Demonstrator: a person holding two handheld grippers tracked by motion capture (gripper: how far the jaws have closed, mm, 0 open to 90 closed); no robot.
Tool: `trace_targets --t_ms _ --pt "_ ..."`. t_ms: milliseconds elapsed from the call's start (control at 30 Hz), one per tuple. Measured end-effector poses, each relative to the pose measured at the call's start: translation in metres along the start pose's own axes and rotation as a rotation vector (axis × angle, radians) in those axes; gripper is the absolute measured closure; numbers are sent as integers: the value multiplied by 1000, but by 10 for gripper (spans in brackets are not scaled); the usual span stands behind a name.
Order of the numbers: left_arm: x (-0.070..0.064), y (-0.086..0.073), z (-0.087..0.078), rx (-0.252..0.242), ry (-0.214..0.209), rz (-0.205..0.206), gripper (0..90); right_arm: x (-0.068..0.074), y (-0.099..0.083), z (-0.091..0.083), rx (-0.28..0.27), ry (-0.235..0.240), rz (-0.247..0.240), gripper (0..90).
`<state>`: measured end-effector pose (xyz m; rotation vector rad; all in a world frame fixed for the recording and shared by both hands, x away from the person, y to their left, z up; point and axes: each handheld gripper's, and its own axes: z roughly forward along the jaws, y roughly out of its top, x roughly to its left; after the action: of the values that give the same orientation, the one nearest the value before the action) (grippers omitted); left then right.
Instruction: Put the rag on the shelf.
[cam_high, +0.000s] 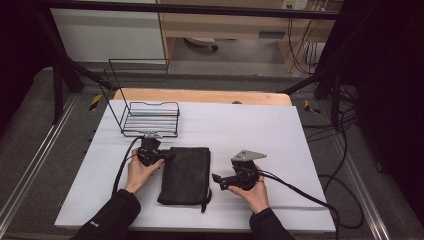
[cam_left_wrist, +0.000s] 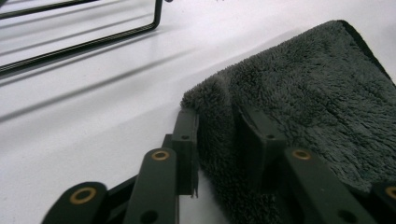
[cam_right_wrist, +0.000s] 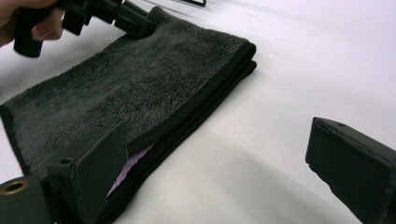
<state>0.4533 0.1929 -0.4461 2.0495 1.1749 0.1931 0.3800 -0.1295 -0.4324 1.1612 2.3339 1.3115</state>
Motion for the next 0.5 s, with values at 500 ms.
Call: trace_targets --t_ms 500 --pt "-5 -5 1 -26 27 36 730 -5 41 56 -5 -50 75 157"
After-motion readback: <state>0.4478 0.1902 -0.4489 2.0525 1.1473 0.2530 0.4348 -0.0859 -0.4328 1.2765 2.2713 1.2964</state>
